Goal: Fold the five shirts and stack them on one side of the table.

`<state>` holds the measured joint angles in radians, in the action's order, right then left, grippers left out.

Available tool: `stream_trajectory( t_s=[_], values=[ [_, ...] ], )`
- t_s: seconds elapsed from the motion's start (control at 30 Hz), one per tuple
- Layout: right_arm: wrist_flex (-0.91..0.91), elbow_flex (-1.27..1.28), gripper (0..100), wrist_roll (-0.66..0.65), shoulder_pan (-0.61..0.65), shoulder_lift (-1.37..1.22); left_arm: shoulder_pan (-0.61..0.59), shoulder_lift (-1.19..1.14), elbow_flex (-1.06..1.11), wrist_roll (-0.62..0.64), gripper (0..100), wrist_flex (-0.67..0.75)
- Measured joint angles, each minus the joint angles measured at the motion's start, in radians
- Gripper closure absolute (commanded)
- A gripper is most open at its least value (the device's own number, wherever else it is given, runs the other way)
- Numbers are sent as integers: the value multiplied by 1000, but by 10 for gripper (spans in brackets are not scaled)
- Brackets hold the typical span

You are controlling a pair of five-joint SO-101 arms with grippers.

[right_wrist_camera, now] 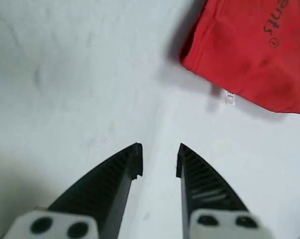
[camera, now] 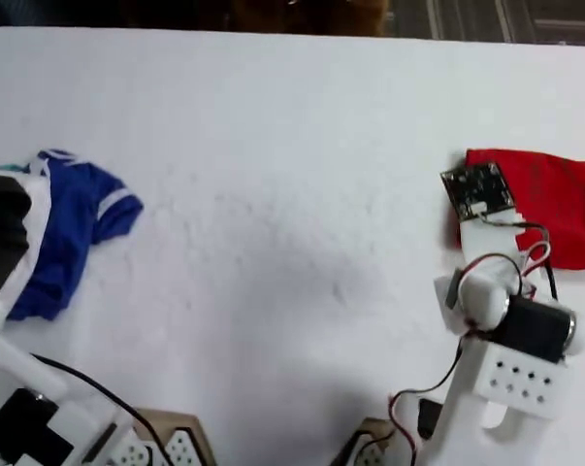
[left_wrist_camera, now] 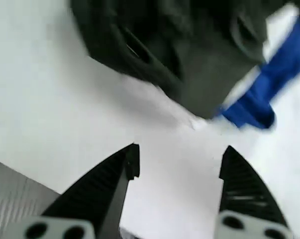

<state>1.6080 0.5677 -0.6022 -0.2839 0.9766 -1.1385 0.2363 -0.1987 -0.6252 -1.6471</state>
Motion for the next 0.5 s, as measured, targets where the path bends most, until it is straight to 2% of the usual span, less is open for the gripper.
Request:
stream_trajectory(
  t_s=[0.23,0.5],
  values=[
    [0,0,876,0,-2,61,2,-51,28,40,714,189],
    [0,0,878,0,-2,61,20,-419,-15,112,714,331]
  ],
)
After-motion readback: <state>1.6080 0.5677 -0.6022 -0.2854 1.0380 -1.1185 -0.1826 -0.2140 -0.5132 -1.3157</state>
